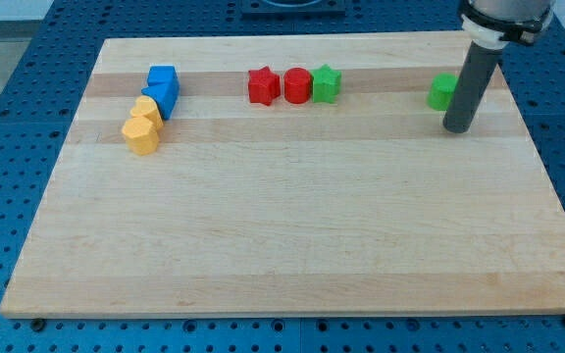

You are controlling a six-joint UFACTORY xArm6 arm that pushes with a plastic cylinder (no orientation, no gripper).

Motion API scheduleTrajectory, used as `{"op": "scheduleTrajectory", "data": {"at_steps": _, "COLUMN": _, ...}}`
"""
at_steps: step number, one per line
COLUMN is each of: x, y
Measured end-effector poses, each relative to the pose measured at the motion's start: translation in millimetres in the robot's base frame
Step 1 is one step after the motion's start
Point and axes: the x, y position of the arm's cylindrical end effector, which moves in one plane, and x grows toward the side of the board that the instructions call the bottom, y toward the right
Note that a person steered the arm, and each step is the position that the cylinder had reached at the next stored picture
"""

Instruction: Push the green circle to the green star

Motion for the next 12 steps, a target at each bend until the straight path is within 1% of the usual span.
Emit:
{"op": "scheduleTrajectory", "data": {"at_steps": 1, "x": -5.8, "y": 11.8}}
{"op": "scheduleTrajectory", "data": {"at_steps": 2, "x": -20.4, "y": 18.6}}
{"op": "scheduleTrajectory", "data": {"at_steps": 4, "x": -48.1, "y": 18.5}}
{"op": "scheduleTrajectory", "data": {"at_steps": 7, "x": -72.6, "y": 13.9}}
{"op": "scheduleTrajectory", "data": {"at_steps": 10, "x": -72.9, "y": -49.4}}
{"op": "scheduleTrajectory", "data": {"at_steps": 12, "x": -72.9, "y": -81.0}}
